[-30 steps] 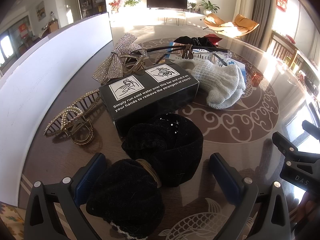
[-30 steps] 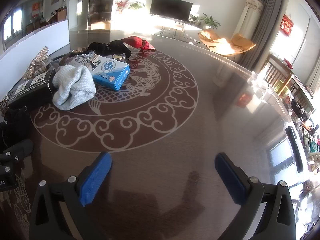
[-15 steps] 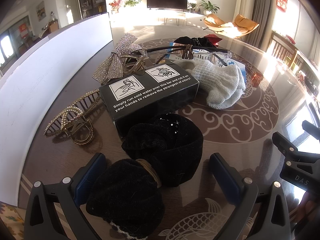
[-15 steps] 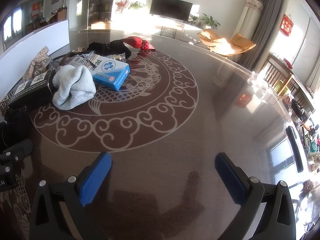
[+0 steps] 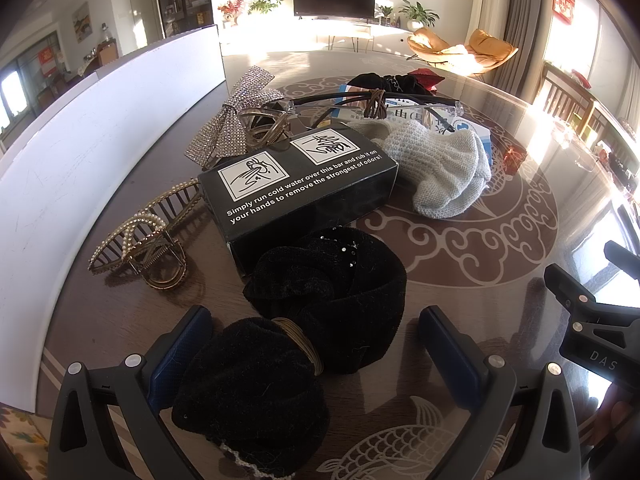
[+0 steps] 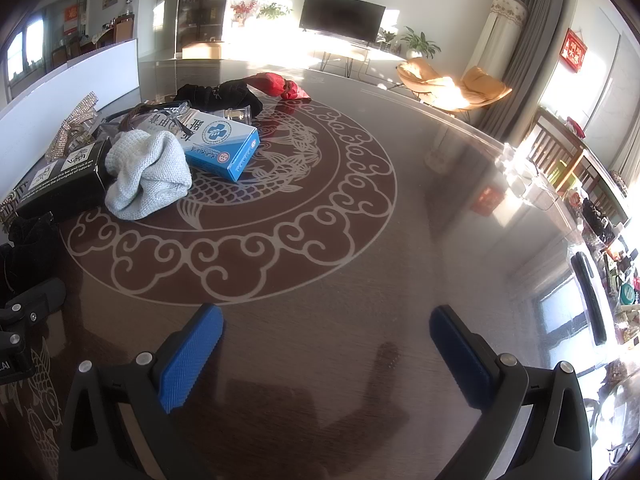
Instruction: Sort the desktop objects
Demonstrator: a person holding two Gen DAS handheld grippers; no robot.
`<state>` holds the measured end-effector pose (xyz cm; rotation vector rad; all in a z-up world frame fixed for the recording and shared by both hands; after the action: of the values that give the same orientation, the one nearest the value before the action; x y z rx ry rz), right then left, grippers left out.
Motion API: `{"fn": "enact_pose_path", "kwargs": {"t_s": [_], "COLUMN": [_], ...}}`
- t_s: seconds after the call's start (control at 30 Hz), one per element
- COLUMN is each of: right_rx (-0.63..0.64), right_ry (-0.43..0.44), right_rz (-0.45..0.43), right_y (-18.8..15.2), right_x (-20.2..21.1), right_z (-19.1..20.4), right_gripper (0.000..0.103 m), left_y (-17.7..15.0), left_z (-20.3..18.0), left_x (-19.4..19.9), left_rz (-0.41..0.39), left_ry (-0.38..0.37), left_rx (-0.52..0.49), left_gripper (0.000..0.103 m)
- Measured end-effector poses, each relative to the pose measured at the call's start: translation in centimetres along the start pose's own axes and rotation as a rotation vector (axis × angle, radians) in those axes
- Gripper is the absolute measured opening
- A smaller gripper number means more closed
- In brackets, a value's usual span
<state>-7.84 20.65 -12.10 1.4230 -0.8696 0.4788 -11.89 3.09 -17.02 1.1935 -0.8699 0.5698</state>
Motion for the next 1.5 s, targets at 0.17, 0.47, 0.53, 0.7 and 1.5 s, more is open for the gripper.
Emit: {"fn": "enact_pose_path", "kwargs": {"t_s": [0.17,0.47,0.53,0.7,1.5], "right_rx": [0.000,0.000,0.000,0.000,0.225], "right_ry": [0.000,0.000,0.000,0.000,0.439], "right_rz": [0.000,0.000,0.000,0.000,0.007], "right_y": [0.0,0.0,0.0,0.0,5.7], "right_x": [0.0,0.0,0.0,0.0,-0.5], "right_z": [0.0,0.0,0.0,0.0,8.6], "right_gripper": [0.103,0.103,0.103,0.103,0.103], "left_y": [0.0,0.0,0.0,0.1,-0.3], "left_z": [0.0,0.0,0.0,0.2,3.6], "left_x": [0.0,-0.1,-0.1,0.2,1.6], "left_rz": [0.000,0.000,0.000,0.005,-0.059], "left_ry": [0.000,0.000,0.000,-0.004,0.050], "left_rx": [0.000,0.000,0.000,-0.003,0.117], "left_gripper": [0.103,0.103,0.103,0.103,0.039]}}
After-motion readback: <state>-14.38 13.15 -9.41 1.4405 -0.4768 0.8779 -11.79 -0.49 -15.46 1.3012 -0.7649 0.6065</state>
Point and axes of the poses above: each gripper's, at about its wrist camera, not at the fingertips, and x roughly against the way its jaws point, z to its left, y to its top, the point moved 7 cm from there along -x, roughly the way its jaws point, and after that the axes turned 12 degrees about -x, right-handed, at the moved point
